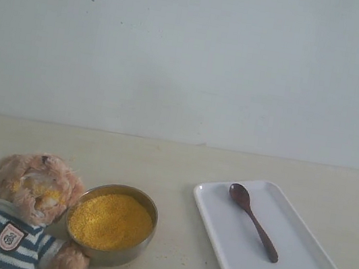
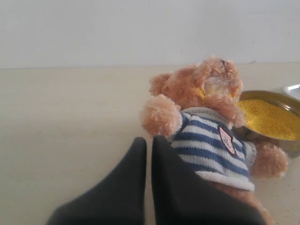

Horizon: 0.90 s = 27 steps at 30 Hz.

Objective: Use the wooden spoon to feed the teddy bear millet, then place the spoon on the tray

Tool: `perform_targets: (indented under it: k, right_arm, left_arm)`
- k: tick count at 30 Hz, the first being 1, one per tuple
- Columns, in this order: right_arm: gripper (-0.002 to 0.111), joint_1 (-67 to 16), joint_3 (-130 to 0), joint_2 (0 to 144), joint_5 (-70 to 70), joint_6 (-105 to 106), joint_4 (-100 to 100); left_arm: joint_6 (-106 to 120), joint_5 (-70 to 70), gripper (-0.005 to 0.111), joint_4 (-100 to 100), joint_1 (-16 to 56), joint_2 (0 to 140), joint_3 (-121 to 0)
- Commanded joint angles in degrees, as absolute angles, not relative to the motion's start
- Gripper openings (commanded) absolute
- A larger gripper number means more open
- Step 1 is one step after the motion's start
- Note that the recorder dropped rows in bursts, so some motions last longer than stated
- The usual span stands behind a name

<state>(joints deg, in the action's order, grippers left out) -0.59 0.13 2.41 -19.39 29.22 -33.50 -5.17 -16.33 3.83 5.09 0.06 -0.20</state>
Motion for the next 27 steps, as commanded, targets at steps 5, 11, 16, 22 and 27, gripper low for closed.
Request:
perform_targets:
  k: [5, 11, 16, 22, 27]
  right_arm:
    - [0.0, -0.2, 0.0, 2.5, -19.1, 29.0, -33.5]
    - [0.0, -0.2, 0.0, 2.5, -19.1, 29.0, -33.5]
    - [0.0, -0.2, 0.0, 2.5, -19.1, 29.0, -33.5]
    - [0.0, -0.2, 0.0, 2.5, -19.1, 29.0, -33.5]
    - [0.0, -0.2, 0.0, 2.5, -19.1, 29.0, -33.5]
  left_arm:
    - [-6.0, -16.1, 0.004, 1.1, 5.2, 0.0, 0.0]
    - [-6.0, -15.9, 0.004, 1.1, 5.2, 0.0, 0.0]
    - [-6.0, -15.6, 0.004, 1.1, 5.2, 0.0, 0.0]
    - [-6.0, -15.6, 0.004, 1.1, 5.2, 0.0, 0.0]
    - [-6.0, -15.6, 0.004, 1.1, 5.2, 0.0, 0.0]
